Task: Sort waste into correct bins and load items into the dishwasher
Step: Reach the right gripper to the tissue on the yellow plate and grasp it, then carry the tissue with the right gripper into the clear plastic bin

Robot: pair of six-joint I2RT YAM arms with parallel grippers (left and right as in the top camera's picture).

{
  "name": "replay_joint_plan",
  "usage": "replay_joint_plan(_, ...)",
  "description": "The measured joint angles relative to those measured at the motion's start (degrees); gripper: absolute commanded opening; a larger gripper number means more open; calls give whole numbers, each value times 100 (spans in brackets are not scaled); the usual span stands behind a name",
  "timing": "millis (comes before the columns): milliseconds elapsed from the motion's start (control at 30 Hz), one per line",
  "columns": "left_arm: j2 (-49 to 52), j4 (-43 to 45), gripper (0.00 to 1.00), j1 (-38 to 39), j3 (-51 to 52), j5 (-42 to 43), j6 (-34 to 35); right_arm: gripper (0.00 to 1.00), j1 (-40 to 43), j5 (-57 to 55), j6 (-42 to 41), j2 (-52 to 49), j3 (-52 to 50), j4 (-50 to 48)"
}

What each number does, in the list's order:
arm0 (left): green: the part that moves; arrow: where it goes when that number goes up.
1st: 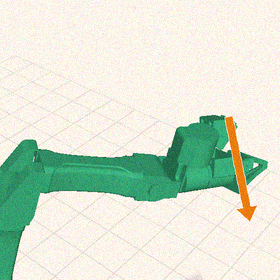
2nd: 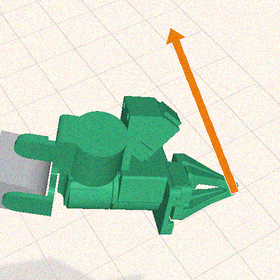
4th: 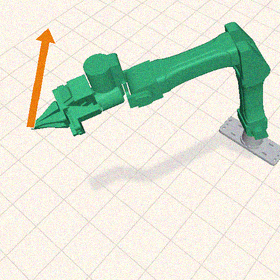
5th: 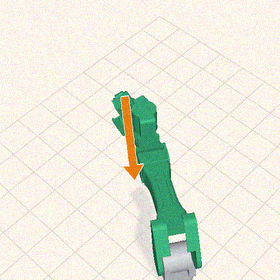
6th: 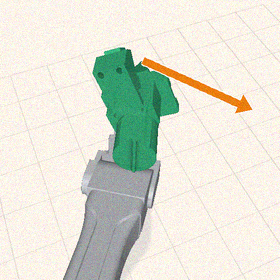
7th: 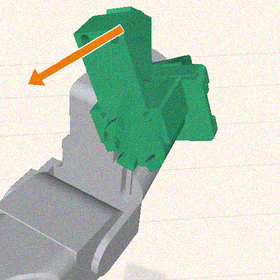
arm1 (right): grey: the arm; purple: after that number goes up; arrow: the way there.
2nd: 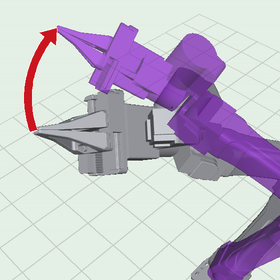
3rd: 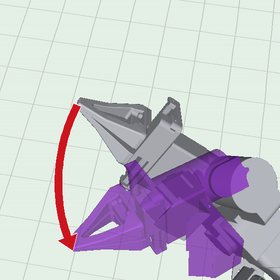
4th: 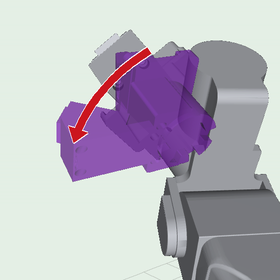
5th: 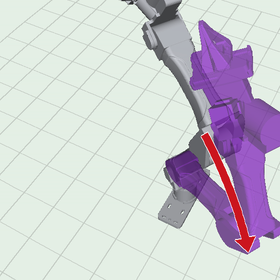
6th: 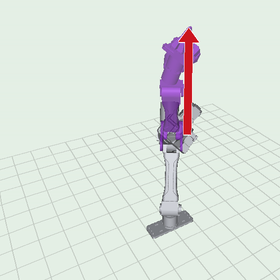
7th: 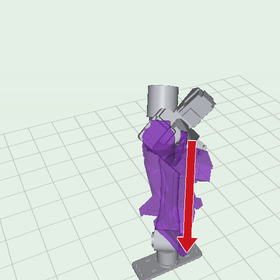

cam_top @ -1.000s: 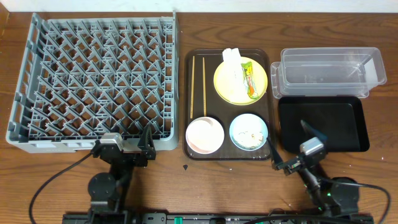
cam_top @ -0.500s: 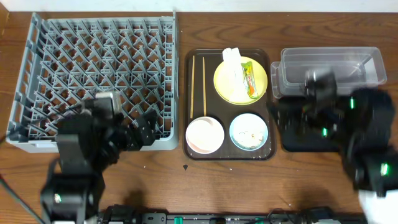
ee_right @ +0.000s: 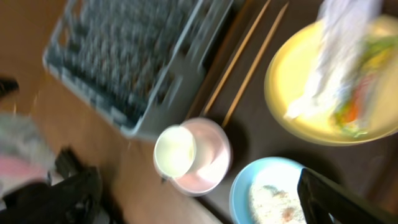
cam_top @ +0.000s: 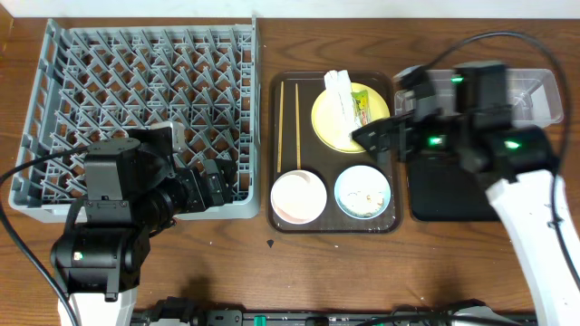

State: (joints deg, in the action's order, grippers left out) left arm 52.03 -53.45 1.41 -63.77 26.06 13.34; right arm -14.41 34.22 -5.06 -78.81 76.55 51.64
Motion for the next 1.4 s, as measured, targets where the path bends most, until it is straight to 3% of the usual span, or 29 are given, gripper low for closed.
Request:
replay_joint_plan(167, 0, -4, 98, 0, 0, 59, 0, 72, -1137, -1449, -608, -538, -2, 146)
replay_joint_plan(233, 0, -2, 98, 0, 0, 59, 0, 62, -1335, -2155, -890, -748, -2, -42)
replay_joint_plan(333, 0, -4, 98, 0, 0, 59, 0, 54, -1390, -3040, -1147, -1200, 0, -708)
replay_joint_plan(500, 0, -13, 98, 0, 0, 61, 0, 51, -1349, -3818, -1263, -2122, 13, -2221)
replay_joint_plan(600, 0, -7, 98, 0, 0, 59, 0, 64, -1340, -4015, -1185, -2699, 15, -2986)
replay_joint_plan(800, 0, -9, 98, 0, 0, 61, -2, 52, -1340, -4251, -1005, -3801, 22, -4157)
replay_joint_plan(900, 0, -9, 98, 0, 0, 61, 0, 28, -1329, -4341, -957, -4223, 20, -4295)
replay_joint_plan(1033, 0, -11, 98, 0, 0, 61, 0, 2, -1285, -4446, -1060, -4334, 59, -4225)
replay_joint_plan(1267, 0, -11, 98, 0, 0, 61, 0, 1, -1217, -4448, -1106, -4085, 52, -3810)
replay_joint_plan(1400, 0, -11, 98, 0, 0, 61, 0, 1, -1189, -4426, -1113, -3362, 28, -3512)
